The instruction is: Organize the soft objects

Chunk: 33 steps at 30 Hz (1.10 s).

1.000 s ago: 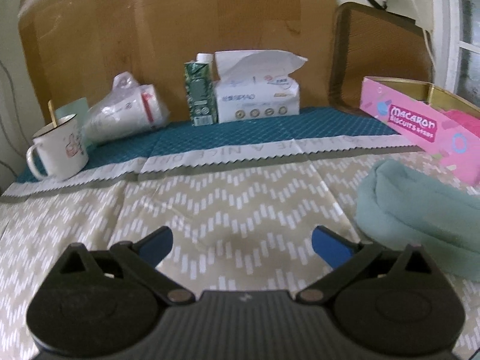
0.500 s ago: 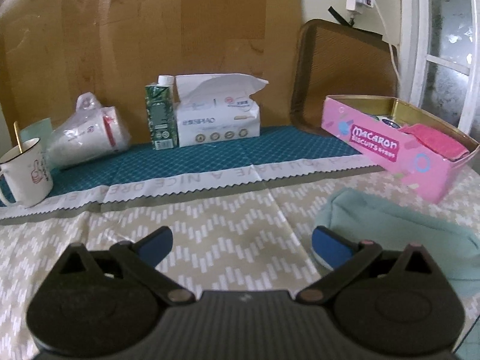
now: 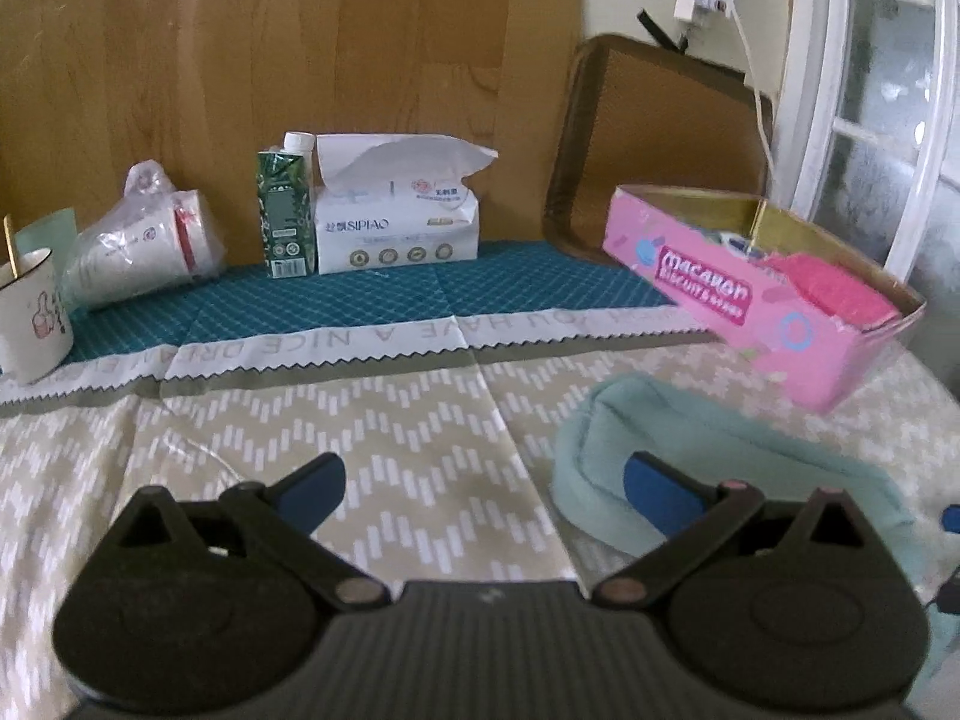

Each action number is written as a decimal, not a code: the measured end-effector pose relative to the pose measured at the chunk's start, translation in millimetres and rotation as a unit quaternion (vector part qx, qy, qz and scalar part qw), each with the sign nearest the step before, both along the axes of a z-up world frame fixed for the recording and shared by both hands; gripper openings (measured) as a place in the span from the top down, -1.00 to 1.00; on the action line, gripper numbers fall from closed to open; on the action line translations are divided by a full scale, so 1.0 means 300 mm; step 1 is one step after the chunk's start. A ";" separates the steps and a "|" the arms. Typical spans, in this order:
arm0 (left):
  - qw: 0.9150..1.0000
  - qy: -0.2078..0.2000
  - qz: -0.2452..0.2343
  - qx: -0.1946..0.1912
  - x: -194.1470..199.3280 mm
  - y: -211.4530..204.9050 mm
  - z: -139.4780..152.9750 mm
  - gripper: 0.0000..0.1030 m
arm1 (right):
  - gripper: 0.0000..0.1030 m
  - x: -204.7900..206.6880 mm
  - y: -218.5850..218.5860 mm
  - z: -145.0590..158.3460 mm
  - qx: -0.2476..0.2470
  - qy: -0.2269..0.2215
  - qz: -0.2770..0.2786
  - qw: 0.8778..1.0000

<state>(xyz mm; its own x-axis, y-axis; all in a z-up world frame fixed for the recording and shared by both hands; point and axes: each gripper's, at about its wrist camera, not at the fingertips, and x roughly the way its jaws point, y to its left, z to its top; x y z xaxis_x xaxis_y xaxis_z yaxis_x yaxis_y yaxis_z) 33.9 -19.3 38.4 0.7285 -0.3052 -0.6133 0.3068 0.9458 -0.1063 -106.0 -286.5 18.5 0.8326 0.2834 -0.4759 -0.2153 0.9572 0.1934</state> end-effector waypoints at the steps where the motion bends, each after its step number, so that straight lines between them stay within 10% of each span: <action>1: 1.000 0.000 0.000 -0.012 -0.014 0.005 0.008 -0.99 | -0.61 0.009 -0.011 0.005 0.006 -0.003 0.005 1.000; 10: 0.989 0.072 -0.069 -0.113 -0.120 -0.033 0.020 -0.83 | -0.60 0.146 -0.135 -0.009 0.130 0.003 -0.006 0.992; 15: 0.980 0.122 -0.106 -0.118 -0.105 -0.149 -0.038 -0.50 | 0.09 0.223 -0.112 -0.085 0.148 0.065 -0.002 0.987; 23: 0.985 0.118 -0.062 -0.113 -0.040 -0.091 -0.053 -0.28 | 0.02 0.089 0.030 -0.078 0.151 0.062 0.124 0.979; 33: 0.983 0.118 -0.080 -0.114 -0.079 -0.068 -0.036 -0.38 | -0.08 0.139 -0.028 -0.086 0.189 0.070 0.086 0.976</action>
